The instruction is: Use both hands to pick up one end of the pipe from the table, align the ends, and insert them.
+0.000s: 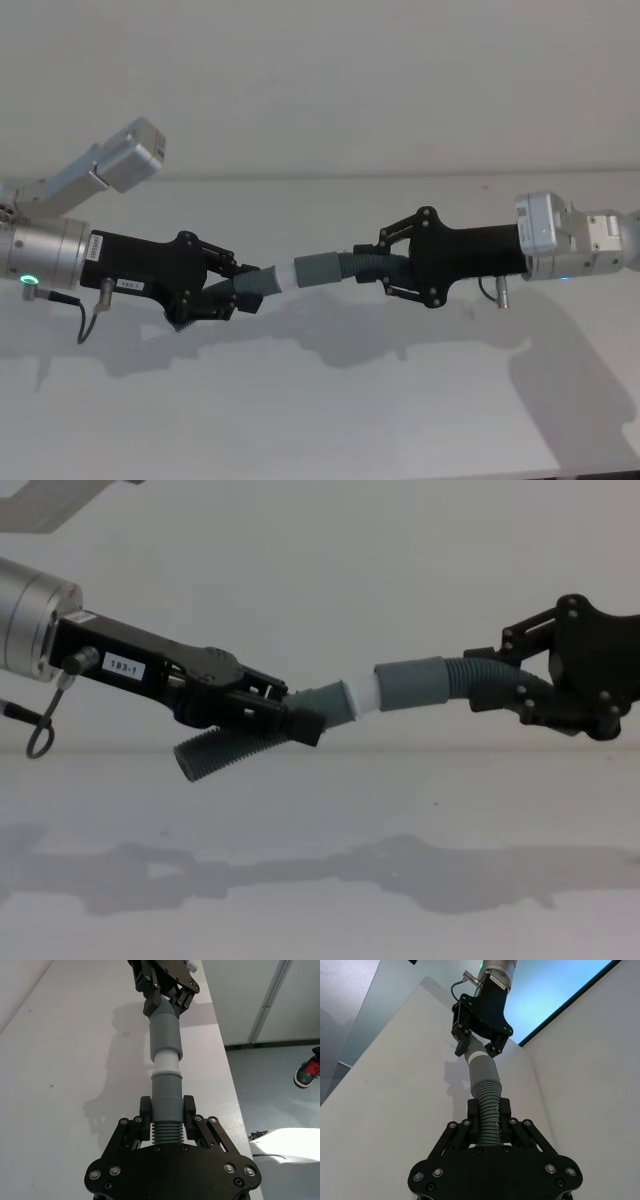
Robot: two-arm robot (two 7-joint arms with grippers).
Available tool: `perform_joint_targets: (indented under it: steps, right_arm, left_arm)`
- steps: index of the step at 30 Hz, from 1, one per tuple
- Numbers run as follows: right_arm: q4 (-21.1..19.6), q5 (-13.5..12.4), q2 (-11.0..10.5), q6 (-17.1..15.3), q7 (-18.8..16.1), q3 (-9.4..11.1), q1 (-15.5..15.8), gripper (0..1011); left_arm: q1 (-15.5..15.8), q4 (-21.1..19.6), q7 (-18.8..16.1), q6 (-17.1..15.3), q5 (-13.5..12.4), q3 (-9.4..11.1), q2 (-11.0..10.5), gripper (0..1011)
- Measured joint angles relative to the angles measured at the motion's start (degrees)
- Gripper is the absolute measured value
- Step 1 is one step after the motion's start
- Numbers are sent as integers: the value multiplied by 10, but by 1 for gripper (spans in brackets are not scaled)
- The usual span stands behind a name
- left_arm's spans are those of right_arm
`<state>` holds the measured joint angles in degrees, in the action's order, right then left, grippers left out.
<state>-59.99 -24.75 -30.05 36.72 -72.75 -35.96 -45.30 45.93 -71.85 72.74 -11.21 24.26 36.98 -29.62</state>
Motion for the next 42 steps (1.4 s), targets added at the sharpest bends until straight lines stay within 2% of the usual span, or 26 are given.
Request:
perform_joint_targets:
  steps: [21, 42]
  right_arm:
    - [1, -13, 6, -3, -22, -18, -14, 215]
    - [0, -17, 8, -4, -26, -24, -17, 215]
  left_arm:
    - [0, 0, 0, 0, 0, 0, -1, 343]
    - [0, 0, 0, 0, 0, 0, 0, 344]
